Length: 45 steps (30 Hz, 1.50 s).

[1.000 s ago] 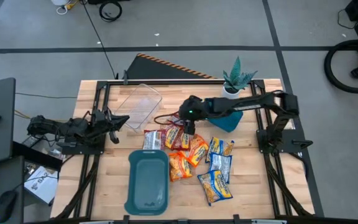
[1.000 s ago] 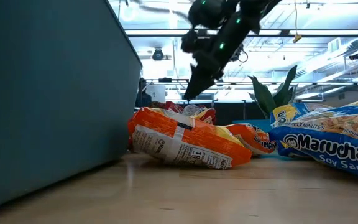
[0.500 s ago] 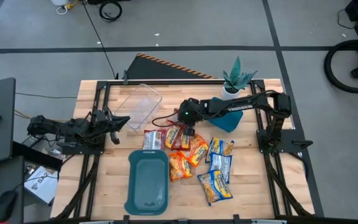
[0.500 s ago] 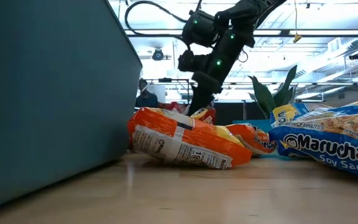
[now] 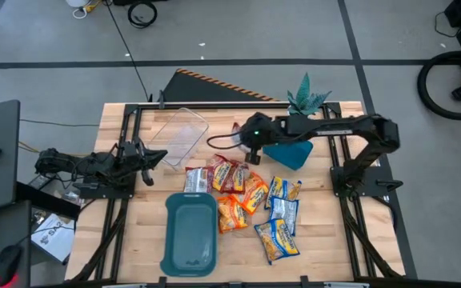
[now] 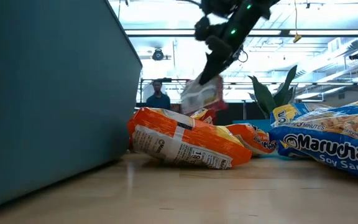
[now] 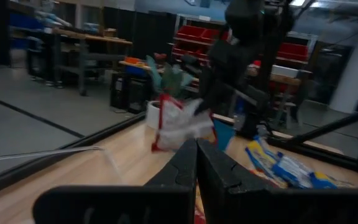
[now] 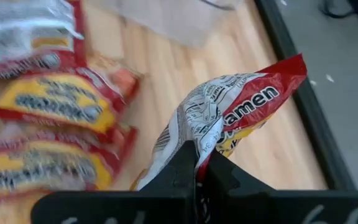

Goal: Sort Maruchan noodles
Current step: Put the red noodle pack into the small blue bin

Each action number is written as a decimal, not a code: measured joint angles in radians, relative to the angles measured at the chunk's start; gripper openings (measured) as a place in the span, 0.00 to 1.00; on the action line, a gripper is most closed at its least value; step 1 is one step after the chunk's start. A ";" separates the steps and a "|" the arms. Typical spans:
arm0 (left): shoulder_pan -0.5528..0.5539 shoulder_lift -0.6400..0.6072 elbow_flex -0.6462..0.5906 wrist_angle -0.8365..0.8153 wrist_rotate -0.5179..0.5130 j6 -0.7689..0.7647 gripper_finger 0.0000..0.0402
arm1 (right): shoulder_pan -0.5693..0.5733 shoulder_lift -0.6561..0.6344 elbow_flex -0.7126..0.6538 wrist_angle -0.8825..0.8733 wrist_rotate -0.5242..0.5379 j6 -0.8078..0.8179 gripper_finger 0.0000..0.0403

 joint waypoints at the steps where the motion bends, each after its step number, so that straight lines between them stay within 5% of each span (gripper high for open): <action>1: 0.000 0.000 0.000 0.000 0.017 -0.001 0.03 | 0.000 -0.021 0.000 -0.027 0.019 0.000 0.03; 8: 0.000 0.000 0.000 0.001 0.035 -0.003 0.03 | 0.000 -0.157 0.001 -0.244 0.073 0.030 0.05; 17: 0.000 0.000 0.000 0.001 0.036 -0.003 0.03 | 0.000 -0.182 0.000 -0.518 0.134 0.028 0.04; 33: 0.000 0.000 0.000 -0.028 0.036 0.004 0.03 | -0.077 -0.183 -0.254 -0.287 0.143 -0.057 0.06; 45: 0.000 0.000 0.000 -0.071 0.036 0.007 0.03 | -0.084 -0.182 -0.157 -0.385 0.118 0.030 0.26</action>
